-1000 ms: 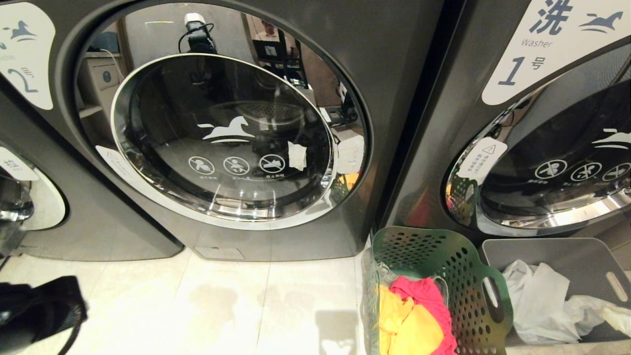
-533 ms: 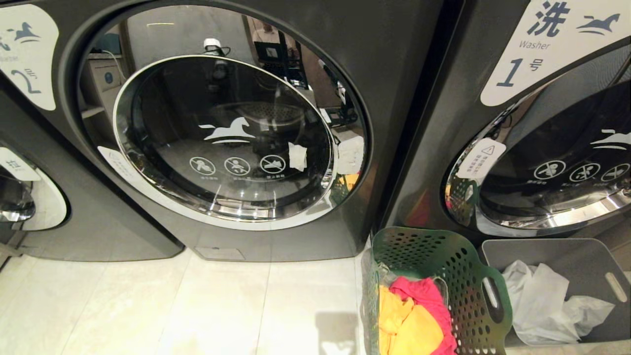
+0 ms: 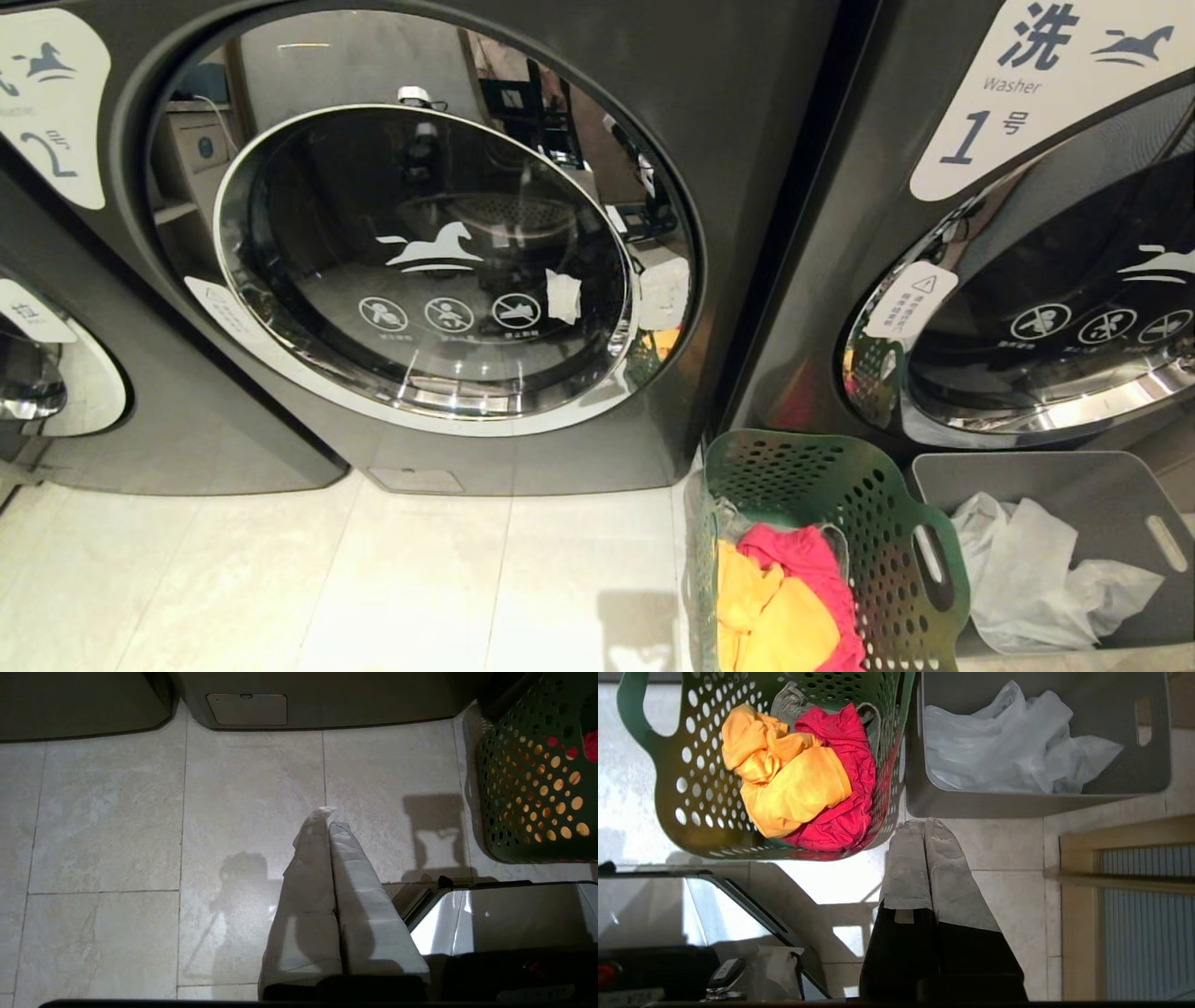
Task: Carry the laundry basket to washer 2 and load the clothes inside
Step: Open the lid of the washing machine
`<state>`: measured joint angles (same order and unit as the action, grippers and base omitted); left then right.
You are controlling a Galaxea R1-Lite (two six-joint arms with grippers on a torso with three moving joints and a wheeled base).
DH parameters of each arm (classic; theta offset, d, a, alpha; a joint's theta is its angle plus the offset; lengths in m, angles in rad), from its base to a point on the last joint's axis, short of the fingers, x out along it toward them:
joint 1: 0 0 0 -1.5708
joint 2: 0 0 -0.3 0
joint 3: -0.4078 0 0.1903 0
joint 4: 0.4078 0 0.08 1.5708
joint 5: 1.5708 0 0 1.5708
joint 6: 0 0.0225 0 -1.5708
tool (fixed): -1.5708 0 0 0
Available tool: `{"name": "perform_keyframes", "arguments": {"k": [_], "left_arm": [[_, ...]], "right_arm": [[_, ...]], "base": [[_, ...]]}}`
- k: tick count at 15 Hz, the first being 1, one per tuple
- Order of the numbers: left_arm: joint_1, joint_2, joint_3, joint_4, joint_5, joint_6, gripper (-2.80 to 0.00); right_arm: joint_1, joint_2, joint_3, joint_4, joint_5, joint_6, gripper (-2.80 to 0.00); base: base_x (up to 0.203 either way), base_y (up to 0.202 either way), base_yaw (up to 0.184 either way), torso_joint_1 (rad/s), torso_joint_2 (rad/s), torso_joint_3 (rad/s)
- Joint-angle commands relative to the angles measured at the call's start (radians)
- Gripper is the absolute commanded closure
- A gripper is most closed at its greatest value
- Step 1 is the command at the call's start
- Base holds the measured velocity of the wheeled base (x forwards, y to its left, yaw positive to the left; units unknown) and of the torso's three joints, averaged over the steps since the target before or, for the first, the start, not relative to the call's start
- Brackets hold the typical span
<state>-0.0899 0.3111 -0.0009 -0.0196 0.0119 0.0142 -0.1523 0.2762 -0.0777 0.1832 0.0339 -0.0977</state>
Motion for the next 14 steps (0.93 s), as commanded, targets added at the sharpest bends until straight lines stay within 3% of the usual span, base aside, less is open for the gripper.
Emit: {"name": "perform_keyframes", "arguments": {"k": [1,2,5,9,12,14], "left_arm": [[0.076,-0.014,0.009,0.002,0.001,0.008,0.0],[0.116,-0.026,0.009,0.003,-0.001,0.021,0.0],[0.121,-0.107,0.009,0.0,-0.003,0.032,0.0],[0.103,-0.293,0.009,0.001,-0.019,0.047,0.0],[0.101,-0.311,0.012,-0.008,-0.021,0.044,0.0],[0.1,-0.311,0.012,-0.008,-0.021,0.044,0.0]], "right_arm": [[0.001,0.006,0.002,0.01,0.023,-0.087,0.0],[0.019,0.007,0.0,0.011,0.037,-0.131,0.0],[0.166,-0.023,0.0,0.012,0.043,-0.124,0.0],[0.154,-0.218,-0.002,0.014,0.014,-0.089,0.0],[0.151,-0.276,-0.001,0.015,-0.005,-0.019,0.0],[0.151,-0.277,-0.001,0.014,-0.006,-0.017,0.0]], "base": [[0.0,0.0,0.0,0.0,0.0,0.0],[0.0,0.0,0.0,0.0,0.0,0.0],[0.0,0.0,0.0,0.0,0.0,0.0],[0.0,0.0,0.0,0.0,0.0,0.0],[0.0,0.0,0.0,0.0,0.0,0.0],[0.0,0.0,0.0,0.0,0.0,0.0]]}}
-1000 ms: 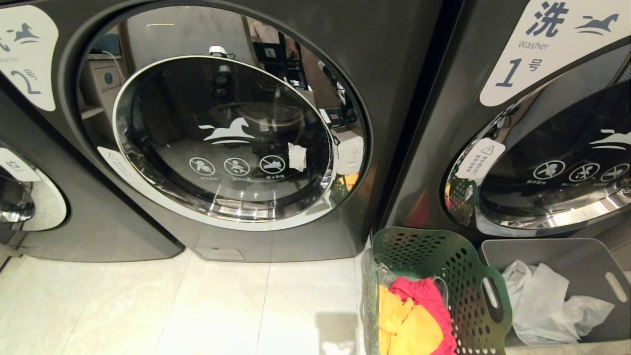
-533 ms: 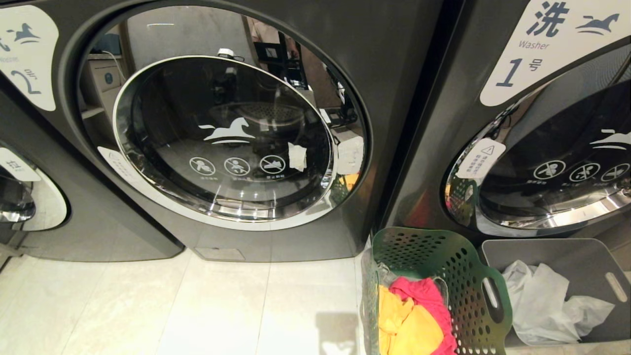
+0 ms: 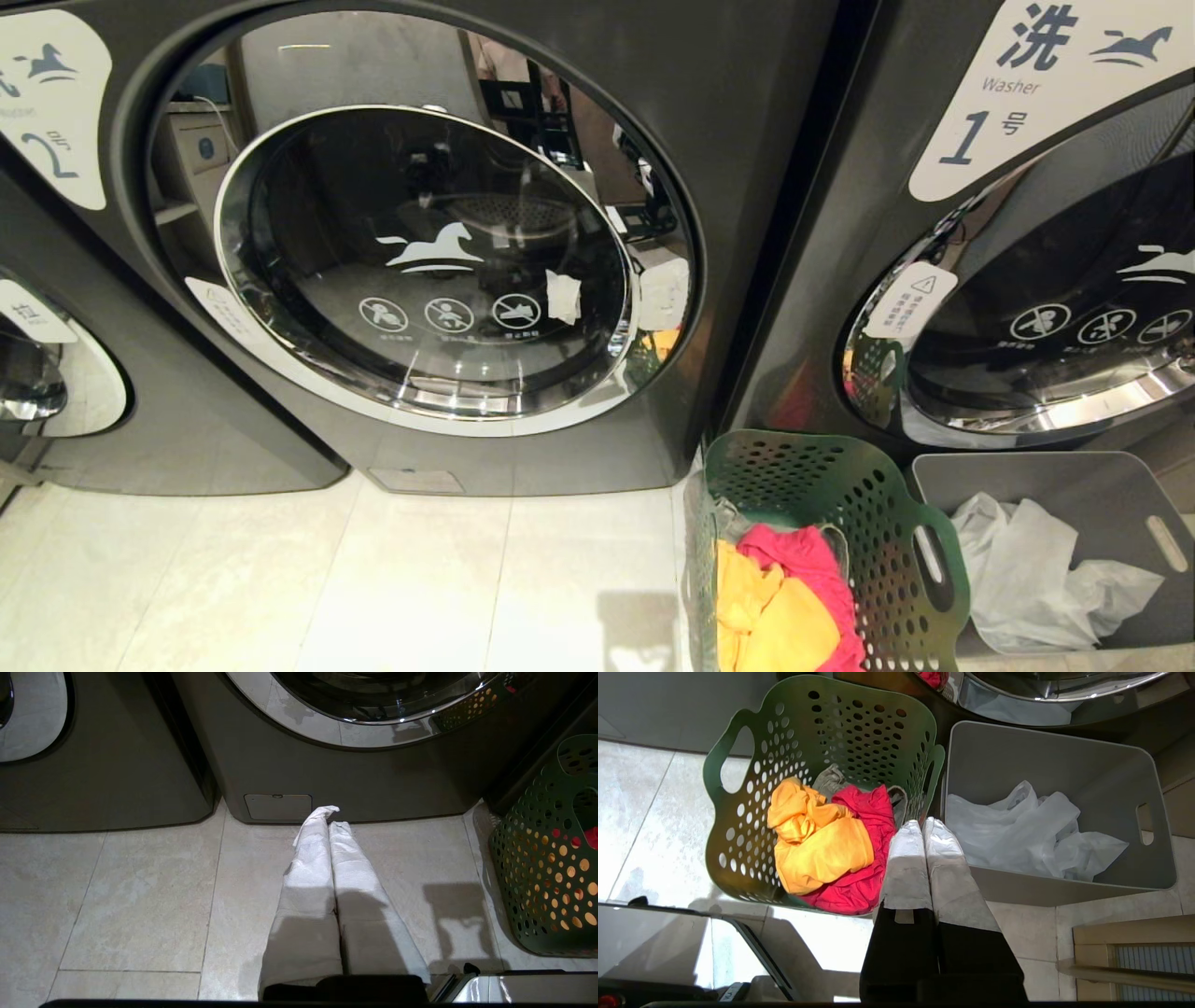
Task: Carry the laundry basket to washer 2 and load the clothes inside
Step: Open the lid of the washing machine
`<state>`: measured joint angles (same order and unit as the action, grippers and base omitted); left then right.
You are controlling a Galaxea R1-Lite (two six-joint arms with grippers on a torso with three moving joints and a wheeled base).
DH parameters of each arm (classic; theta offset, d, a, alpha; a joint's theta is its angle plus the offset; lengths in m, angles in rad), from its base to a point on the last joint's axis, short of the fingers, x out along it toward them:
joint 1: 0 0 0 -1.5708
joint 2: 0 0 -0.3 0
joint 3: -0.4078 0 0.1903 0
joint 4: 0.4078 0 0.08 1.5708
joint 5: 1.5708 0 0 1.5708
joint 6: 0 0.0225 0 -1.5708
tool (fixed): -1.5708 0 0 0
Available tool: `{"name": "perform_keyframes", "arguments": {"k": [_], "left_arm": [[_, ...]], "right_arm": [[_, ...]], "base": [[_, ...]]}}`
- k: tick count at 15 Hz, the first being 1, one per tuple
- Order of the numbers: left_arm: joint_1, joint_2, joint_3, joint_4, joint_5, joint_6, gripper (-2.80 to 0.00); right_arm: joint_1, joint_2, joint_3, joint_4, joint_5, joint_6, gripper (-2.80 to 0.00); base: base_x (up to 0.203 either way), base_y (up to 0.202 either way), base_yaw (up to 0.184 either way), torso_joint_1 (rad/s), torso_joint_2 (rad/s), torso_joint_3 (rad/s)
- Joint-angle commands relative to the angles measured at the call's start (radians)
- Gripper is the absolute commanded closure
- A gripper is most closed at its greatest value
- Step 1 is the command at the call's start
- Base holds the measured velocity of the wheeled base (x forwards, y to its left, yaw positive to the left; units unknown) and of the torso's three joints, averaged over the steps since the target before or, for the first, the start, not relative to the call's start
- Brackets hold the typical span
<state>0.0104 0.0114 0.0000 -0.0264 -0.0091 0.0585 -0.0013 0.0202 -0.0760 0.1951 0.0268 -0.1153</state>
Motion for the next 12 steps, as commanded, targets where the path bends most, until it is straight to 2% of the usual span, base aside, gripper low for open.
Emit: {"name": "perform_keyframes", "arguments": {"k": [1,5,8,12], "left_arm": [[-0.001,-0.011,0.012,-0.001,0.002,-0.001,0.0],[0.0,-0.011,0.014,-0.006,0.028,-0.071,0.0],[0.0,-0.011,0.013,-0.005,0.026,-0.065,0.0],[0.0,-0.011,0.012,-0.006,0.026,-0.066,0.0]], "right_arm": [[0.0,-0.02,-0.002,0.001,0.002,-0.001,0.0],[0.0,-0.021,0.002,-0.002,-0.001,-0.001,0.0],[0.0,-0.02,0.001,-0.002,-0.001,-0.004,0.0],[0.0,-0.02,0.001,-0.002,-0.001,-0.004,0.0]], "base": [[0.0,0.0,0.0,0.0,0.0,0.0],[0.0,0.0,0.0,0.0,0.0,0.0],[0.0,0.0,0.0,0.0,0.0,0.0],[-0.176,0.0,0.001,0.003,0.0,0.004]]}}
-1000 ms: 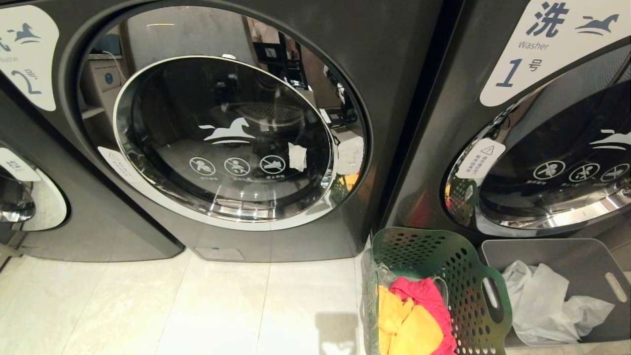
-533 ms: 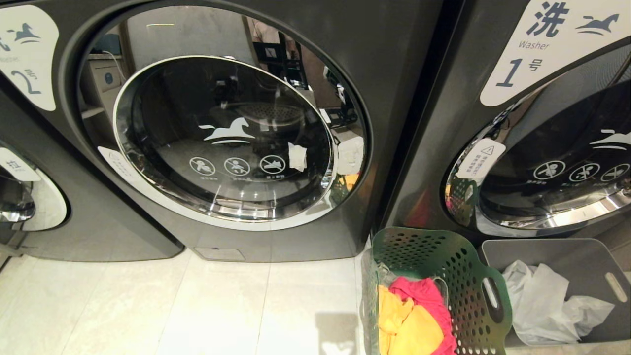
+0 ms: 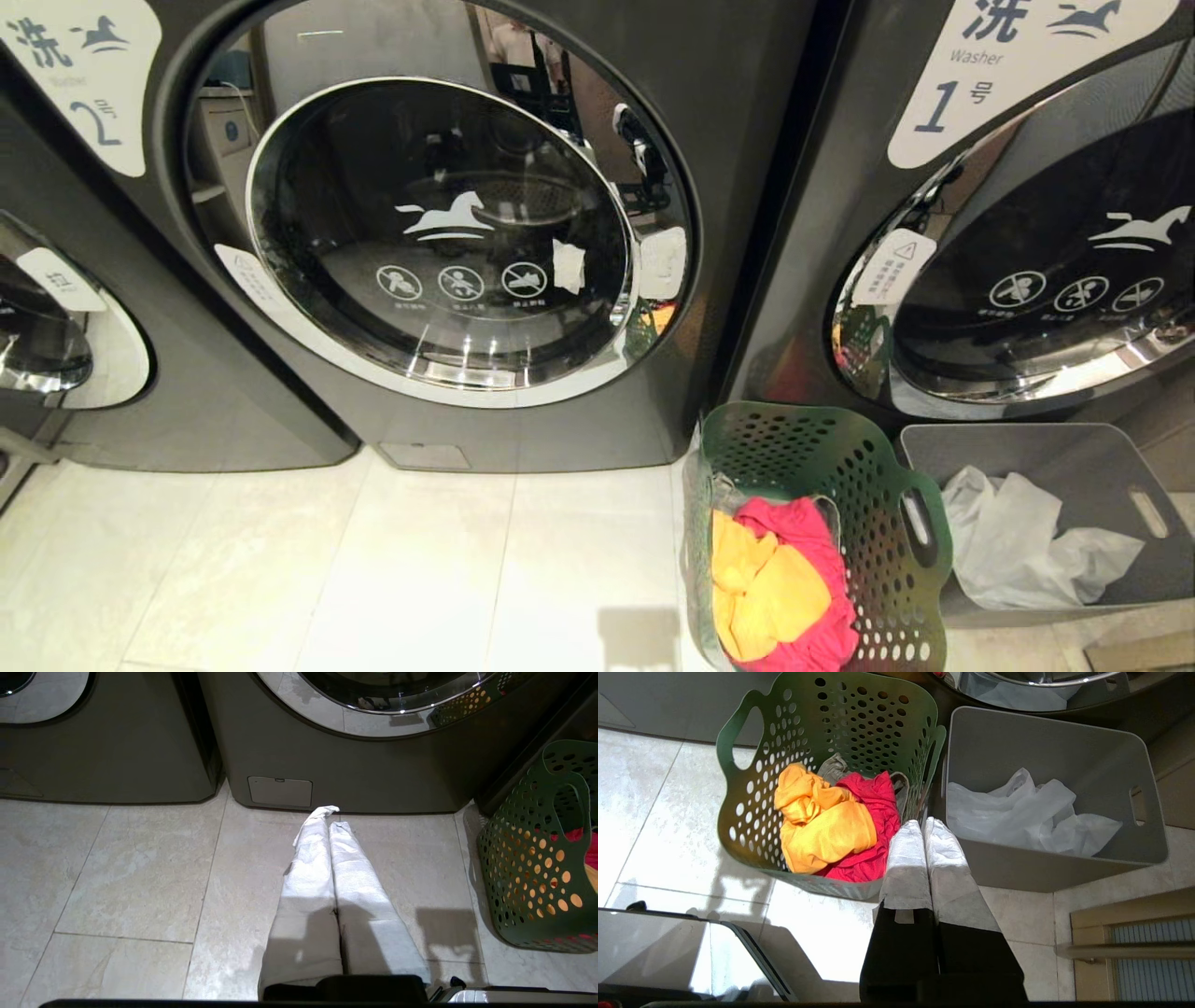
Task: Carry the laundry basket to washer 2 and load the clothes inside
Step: Open the lid of the washing machine
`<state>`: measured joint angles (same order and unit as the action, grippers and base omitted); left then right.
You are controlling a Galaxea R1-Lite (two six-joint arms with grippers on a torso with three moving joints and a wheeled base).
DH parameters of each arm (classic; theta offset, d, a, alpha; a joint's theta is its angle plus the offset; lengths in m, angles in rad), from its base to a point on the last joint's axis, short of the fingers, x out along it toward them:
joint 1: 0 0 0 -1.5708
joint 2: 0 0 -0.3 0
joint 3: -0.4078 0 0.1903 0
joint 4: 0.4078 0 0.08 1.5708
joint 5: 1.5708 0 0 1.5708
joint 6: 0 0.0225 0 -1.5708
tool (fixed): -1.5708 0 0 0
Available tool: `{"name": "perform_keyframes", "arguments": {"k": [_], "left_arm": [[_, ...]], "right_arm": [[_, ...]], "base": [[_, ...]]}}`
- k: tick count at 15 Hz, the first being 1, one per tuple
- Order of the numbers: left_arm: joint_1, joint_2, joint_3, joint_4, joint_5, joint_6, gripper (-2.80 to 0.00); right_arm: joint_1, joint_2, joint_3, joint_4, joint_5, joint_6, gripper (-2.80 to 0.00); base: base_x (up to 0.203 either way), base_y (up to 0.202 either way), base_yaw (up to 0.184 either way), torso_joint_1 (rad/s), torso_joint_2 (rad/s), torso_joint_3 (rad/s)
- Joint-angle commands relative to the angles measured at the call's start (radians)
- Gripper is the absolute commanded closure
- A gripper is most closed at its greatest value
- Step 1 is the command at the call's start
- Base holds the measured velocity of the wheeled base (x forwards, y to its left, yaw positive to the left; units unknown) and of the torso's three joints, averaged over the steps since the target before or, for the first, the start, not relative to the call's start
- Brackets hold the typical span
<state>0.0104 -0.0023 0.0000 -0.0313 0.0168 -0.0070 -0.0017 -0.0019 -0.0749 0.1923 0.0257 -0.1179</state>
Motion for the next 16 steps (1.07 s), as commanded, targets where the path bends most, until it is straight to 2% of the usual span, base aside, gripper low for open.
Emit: {"name": "perform_keyframes", "arguments": {"k": [1,12,16], "left_arm": [[-0.001,0.002,0.013,0.0,0.0,-0.002,0.0],[0.0,0.002,0.012,0.001,-0.001,0.009,0.0],[0.0,0.002,0.012,0.001,-0.001,0.009,0.0]], "right_arm": [[0.0,0.002,0.0,0.001,0.0,-0.003,0.0],[0.0,0.0,0.0,0.001,-0.003,0.001,0.0],[0.0,0.002,0.0,0.001,-0.003,0.001,0.0]], "base": [[-0.1,0.0,-0.002,-0.003,0.01,0.007],[0.0,0.0,0.0,0.0,0.0,0.0],[0.001,-0.151,-0.001,0.003,0.0,0.001]]}}
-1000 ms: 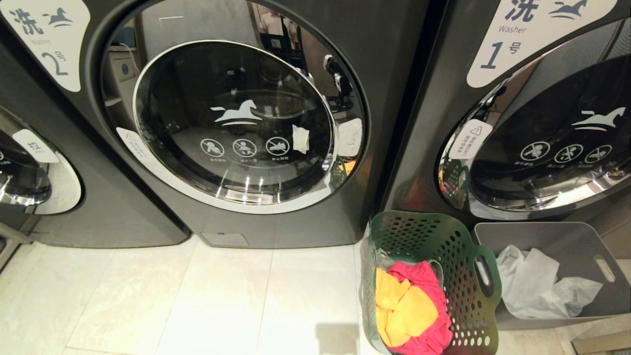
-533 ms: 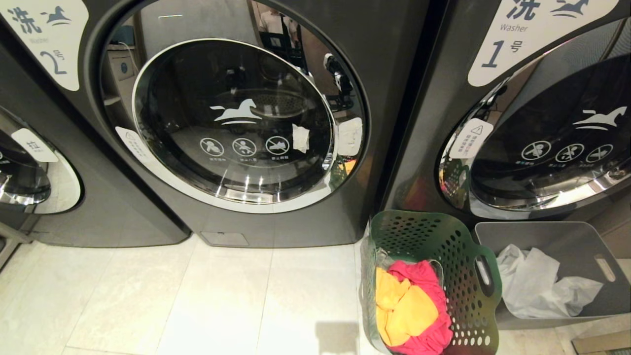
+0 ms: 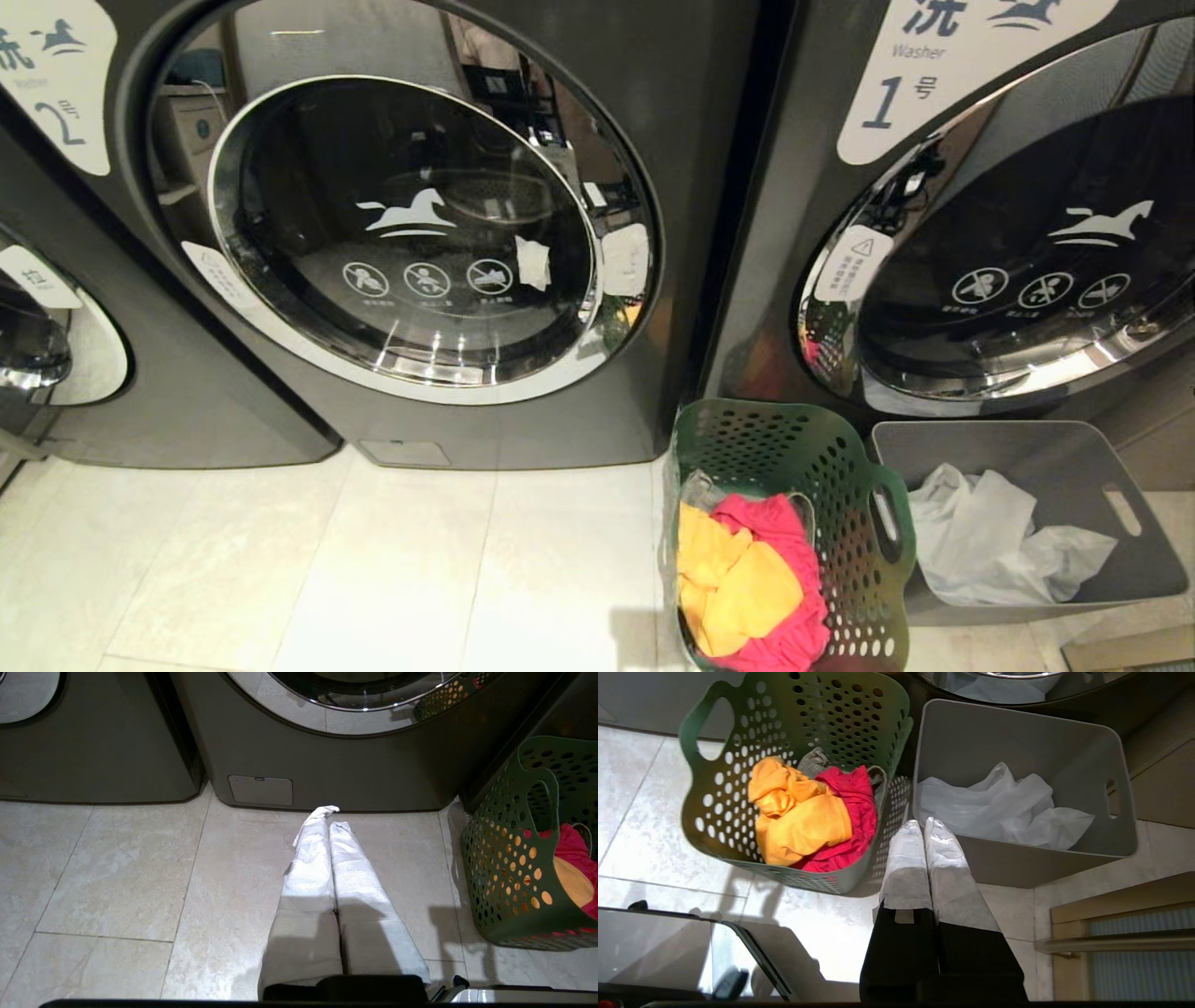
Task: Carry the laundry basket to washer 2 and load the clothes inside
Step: Open the lid of the washing machine
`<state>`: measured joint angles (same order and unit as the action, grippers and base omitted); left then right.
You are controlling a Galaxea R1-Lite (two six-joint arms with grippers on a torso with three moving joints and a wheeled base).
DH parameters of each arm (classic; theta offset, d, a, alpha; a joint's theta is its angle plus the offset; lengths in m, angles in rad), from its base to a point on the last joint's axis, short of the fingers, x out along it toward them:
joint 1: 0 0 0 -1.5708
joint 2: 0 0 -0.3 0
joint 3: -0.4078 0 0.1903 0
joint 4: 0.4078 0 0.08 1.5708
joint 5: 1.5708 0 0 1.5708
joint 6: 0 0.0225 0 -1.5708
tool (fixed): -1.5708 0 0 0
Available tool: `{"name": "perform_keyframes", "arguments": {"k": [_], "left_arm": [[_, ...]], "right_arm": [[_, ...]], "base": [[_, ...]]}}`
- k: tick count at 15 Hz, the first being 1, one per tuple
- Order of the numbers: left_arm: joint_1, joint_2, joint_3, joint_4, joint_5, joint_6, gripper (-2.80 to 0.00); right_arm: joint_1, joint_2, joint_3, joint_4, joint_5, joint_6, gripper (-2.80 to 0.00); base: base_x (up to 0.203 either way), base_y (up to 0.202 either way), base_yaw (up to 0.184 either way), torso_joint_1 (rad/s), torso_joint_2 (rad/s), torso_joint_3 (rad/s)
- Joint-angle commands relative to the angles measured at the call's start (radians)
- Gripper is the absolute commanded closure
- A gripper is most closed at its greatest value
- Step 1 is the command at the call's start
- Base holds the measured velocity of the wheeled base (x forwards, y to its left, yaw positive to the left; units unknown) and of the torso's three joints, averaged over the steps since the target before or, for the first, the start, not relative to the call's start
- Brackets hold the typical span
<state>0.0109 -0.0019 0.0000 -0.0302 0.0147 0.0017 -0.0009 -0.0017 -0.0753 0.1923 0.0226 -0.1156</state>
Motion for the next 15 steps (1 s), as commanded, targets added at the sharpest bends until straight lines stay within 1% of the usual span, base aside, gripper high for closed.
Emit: {"name": "perform_keyframes", "arguments": {"k": [1,13,15], "left_arm": [[0.0,0.002,0.012,0.0,0.001,0.0,0.0],[-0.001,0.002,0.012,0.0,0.002,-0.002,0.0],[0.0,0.002,0.012,0.0,0.002,-0.003,0.0]], "right_arm": [[-0.001,0.002,0.0,0.001,0.0,-0.002,0.0],[-0.001,0.0,0.0,0.001,0.001,-0.002,0.0],[-0.001,0.002,0.0,-0.001,0.004,0.001,0.0]], "base": [[0.0,-0.197,0.002,0.001,0.0,0.002],[0.0,-0.196,0.001,0.002,0.0,0.003],[0.0,-0.154,-0.004,0.003,0.0,0.001]]}}
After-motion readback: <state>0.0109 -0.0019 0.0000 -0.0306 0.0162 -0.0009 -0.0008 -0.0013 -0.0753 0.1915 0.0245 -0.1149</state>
